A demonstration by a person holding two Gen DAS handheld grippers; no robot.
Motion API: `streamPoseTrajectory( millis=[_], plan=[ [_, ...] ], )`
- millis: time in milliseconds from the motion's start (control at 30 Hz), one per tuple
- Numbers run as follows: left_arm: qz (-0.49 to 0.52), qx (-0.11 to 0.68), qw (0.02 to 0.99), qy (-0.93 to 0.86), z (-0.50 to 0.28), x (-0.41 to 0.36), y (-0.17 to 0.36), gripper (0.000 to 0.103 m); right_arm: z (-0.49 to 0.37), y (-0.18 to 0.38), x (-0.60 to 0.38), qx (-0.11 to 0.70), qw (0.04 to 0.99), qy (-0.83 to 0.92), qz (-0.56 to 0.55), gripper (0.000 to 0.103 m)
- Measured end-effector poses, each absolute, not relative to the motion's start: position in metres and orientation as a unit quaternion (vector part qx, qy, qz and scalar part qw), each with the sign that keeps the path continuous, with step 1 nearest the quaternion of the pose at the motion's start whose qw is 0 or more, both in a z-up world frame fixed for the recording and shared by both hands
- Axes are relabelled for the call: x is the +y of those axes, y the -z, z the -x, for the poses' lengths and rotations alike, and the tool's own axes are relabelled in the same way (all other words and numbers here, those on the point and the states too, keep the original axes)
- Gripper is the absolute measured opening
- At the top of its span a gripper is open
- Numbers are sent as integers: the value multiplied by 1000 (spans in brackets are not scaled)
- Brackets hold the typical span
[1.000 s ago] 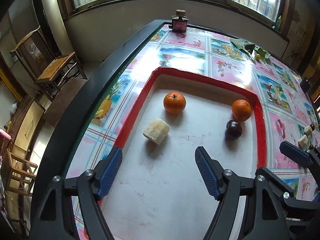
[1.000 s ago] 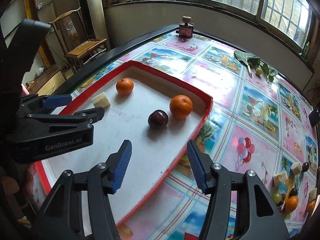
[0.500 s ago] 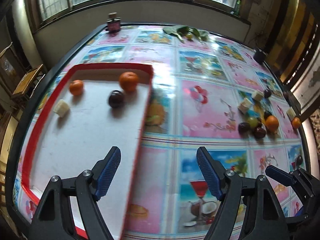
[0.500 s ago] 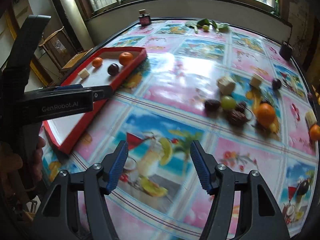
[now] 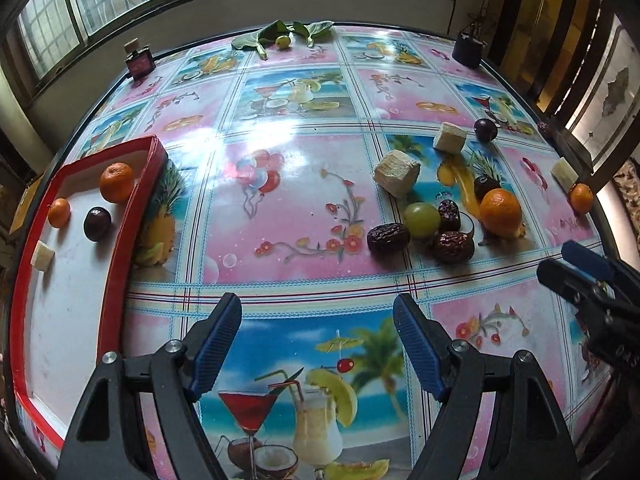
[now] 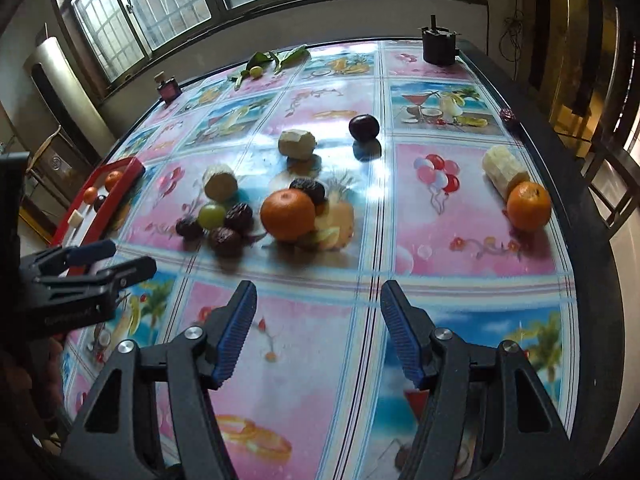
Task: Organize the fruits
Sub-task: 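Grasp a mandarin orange from the fruit pile with the right tool, then grasp a red date with the left tool while the right tool holds the orange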
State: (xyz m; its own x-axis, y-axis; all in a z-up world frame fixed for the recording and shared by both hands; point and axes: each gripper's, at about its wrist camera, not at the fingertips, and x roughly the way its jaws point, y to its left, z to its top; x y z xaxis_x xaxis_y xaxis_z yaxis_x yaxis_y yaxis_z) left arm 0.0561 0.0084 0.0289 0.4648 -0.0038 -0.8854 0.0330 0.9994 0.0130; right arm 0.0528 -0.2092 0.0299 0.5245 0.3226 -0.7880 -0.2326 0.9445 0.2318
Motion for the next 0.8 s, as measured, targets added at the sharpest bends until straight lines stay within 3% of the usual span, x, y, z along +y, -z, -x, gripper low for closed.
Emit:
streamPoseTrajectory(
  millis=[300,433,500,800],
  plan=[
    [-15,516,857,-7,-61,14,-28,78,-106,-18,-183,460,862,-210,-29,63],
    [-12,518,856,-2,-65,13,-28,78,-113,-14,-172,460,856,-235,-9,52],
    [-12,517,856,3,-68,11,-28,78,-114,-14,-170,457,856,-241,4,38],
    [-23,512,857,43,-87,-7,-25,78,-87,-25,-203,444,866,-231,7,38]
  ],
)
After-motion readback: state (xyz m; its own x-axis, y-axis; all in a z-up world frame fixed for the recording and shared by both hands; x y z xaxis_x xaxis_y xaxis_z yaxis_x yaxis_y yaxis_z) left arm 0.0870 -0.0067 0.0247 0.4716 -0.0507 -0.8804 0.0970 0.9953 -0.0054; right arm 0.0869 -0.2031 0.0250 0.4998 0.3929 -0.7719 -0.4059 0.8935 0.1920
